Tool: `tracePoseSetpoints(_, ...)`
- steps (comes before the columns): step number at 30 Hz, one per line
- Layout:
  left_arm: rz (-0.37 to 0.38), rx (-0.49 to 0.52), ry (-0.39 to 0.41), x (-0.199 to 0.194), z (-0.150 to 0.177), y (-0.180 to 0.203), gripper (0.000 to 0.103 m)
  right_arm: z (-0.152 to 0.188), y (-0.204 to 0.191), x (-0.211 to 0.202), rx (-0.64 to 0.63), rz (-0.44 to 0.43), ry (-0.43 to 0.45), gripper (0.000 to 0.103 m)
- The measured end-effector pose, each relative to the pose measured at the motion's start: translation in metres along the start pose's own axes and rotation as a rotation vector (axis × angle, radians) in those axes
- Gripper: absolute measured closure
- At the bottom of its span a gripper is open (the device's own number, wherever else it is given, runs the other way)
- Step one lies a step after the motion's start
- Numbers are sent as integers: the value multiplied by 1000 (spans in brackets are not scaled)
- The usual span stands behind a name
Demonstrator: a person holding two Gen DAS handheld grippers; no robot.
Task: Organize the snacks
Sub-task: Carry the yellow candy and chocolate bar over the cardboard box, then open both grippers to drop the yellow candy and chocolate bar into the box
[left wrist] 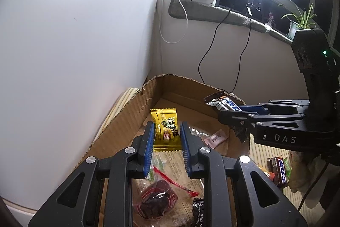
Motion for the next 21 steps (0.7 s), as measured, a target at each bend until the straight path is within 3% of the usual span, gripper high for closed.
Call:
tracePoseSetpoints(16,-9,5,-4,2,0,0,79,-3,-2,1,-18,19,-3,73)
tracePoseSetpoints(19,-12,5,-3,1,0,0,75,-3,-2,0,-20,25,4,67)
tracePoseSetpoints(21,-13,6,-1,0,0,0,74,-4,-2,-3,-22,30,15,55)
Point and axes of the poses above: each gripper's, at about its wrist camera, not at the fingertips, and x roughly the way its jaws point, y to its right, z to its underside, the point moved 2 cm from there along x, roughly the way its jaws point, and after that the axes turned 9 degrees about -z, right-handed, at the moved point
